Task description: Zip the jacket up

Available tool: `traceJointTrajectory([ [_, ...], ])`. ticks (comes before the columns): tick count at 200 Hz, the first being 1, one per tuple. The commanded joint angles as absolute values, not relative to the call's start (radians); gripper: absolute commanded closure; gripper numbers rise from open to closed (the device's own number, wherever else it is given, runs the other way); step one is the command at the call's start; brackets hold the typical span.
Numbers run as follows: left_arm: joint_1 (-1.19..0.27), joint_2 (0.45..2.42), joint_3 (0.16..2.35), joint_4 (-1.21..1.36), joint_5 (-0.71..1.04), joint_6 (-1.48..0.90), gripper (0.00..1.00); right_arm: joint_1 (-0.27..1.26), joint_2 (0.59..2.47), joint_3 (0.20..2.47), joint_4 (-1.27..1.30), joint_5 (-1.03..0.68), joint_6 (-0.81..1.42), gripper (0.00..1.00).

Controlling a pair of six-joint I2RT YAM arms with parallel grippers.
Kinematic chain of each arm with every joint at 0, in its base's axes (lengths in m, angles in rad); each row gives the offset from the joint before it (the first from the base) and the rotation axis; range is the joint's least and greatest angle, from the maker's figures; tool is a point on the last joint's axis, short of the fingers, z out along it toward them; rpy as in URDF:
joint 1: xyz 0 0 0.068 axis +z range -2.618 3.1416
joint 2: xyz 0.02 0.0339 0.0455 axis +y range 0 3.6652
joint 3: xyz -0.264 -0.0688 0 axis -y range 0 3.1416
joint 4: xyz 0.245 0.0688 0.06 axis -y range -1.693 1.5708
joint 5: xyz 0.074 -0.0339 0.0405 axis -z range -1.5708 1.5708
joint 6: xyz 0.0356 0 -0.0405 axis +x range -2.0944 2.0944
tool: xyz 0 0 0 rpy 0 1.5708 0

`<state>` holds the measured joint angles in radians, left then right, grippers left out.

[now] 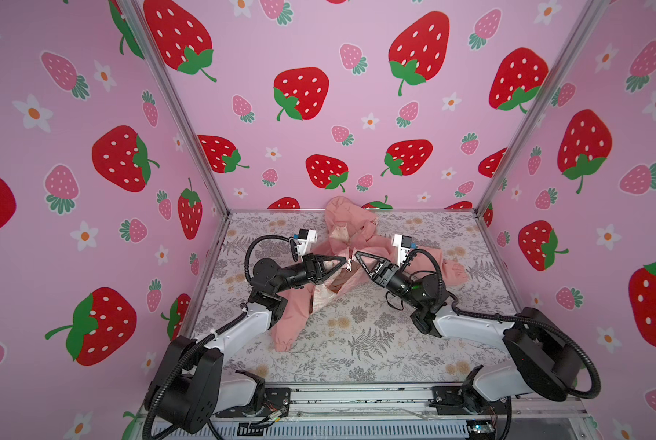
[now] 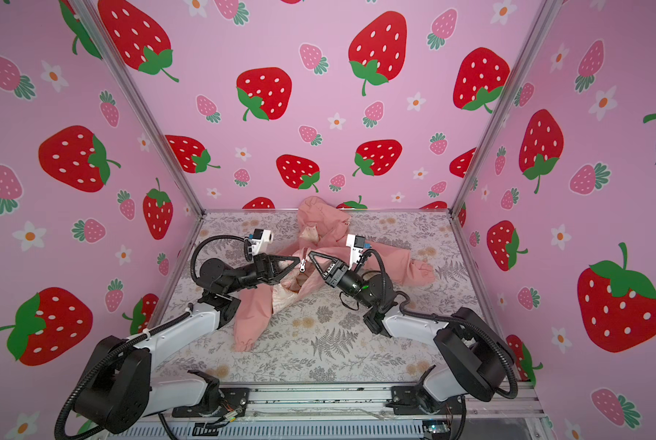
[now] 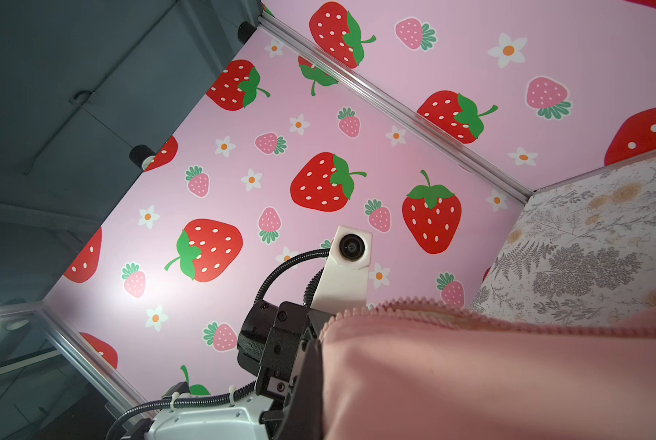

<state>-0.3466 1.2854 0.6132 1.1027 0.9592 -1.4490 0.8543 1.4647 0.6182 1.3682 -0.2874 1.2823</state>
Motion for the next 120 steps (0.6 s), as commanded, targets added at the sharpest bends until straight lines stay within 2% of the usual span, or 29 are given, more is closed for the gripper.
traceJointTrajectory([
  [1, -0.345, 1.274, 0.661, 1.2, 0.99, -1.484, 1.0, 0.853, 1.476, 0.627, 1.454, -0.299, 1.308, 1.0],
  [120, -0.345, 1.282, 0.661, 1.218, 0.987, -1.493, 1.0, 0.863, 1.498, 0.642, 1.476, -0.325, 1.317, 1.0],
])
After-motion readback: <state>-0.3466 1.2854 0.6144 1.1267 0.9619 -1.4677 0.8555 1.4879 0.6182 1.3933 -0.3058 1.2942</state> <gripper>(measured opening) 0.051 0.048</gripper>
